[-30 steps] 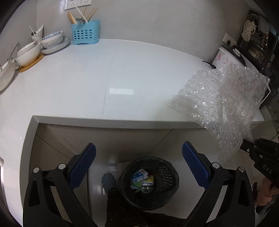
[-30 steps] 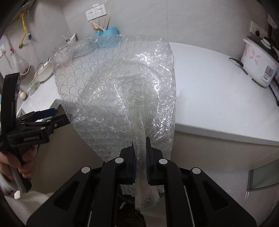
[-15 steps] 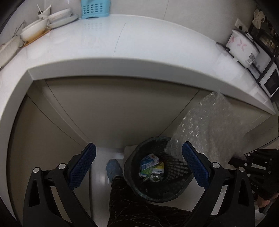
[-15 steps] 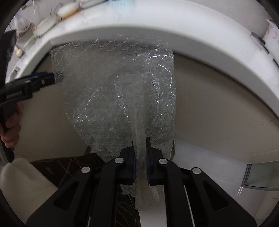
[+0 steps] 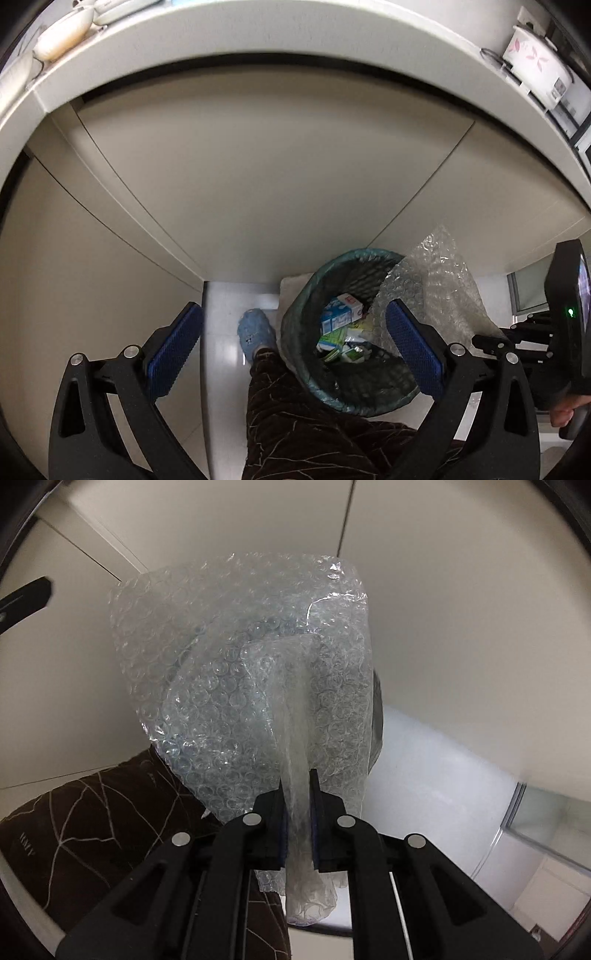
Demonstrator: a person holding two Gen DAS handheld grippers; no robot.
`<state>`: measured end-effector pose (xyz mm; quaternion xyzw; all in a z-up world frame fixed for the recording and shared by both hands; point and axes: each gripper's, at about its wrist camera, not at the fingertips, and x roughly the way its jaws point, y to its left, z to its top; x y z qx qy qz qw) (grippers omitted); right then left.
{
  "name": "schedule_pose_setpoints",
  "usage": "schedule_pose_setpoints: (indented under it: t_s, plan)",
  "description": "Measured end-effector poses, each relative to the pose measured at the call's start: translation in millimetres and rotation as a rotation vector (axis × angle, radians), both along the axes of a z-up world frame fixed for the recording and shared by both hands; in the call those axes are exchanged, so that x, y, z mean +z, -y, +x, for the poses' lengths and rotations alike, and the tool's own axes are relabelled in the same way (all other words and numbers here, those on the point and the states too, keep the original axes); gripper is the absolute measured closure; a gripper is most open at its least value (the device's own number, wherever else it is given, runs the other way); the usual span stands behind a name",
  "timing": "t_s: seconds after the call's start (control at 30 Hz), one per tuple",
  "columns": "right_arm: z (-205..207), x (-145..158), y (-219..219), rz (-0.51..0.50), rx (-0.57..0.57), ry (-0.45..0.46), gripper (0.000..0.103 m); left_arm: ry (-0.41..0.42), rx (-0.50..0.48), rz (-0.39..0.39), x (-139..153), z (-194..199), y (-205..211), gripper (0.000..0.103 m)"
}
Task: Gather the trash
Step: 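Carry the bubble-wrap sheet with the right gripper over the trash bin, then open the right gripper to drop the bubble wrap into the bin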
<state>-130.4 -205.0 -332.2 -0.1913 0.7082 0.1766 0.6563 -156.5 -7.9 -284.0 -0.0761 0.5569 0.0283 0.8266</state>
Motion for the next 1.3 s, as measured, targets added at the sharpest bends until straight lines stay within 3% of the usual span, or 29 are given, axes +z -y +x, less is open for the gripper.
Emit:
schedule_pose_setpoints:
  t_s: [0.2, 0.33, 0.5, 0.73, 0.87, 1.0, 1.3]
  plan:
    - [12.8, -17.0, -11.9, -0.022, -0.003, -0.055, 0.094, -0.015, 0.015, -0.011, -2.5, 0.0, -2.6, 0.006]
    - [21.3, -18.1, -24.8, -0.025, 0.005, -0.064, 0.087, -0.016, 0.0, -0.007, -3.3, 1.6, 1.0, 0.006]
    - [31.6, -12.3, -19.9, -0.006, -0.016, -0.04, 0.068, -0.023, -0.009, -0.011, -5.0, 4.1, 4.8, 0.006]
    - [25.4, 8.0, -9.9, 0.022, -0.038, 0.041, 0.034, -0.05, -0.017, -0.021, -7.8, 11.3, 7.7, 0.006]
    - [31.9, 30.2, 5.9, 0.066, -0.103, 0.119, 0.019, -0.051, -0.027, -0.03, -6.4, 17.2, 9.4, 0.006]
    - [41.9, 71.3, 21.0, 0.112, -0.182, 0.23, 0.013, -0.04, -0.032, -0.045, 4.6, 24.9, 12.6, 0.006]
    - [54.4, 184.4, 43.1, 0.209, -0.305, 0.439, 0.008, 0.055, -0.045, -0.06, 93.5, 37.8, 21.3, 0.006]
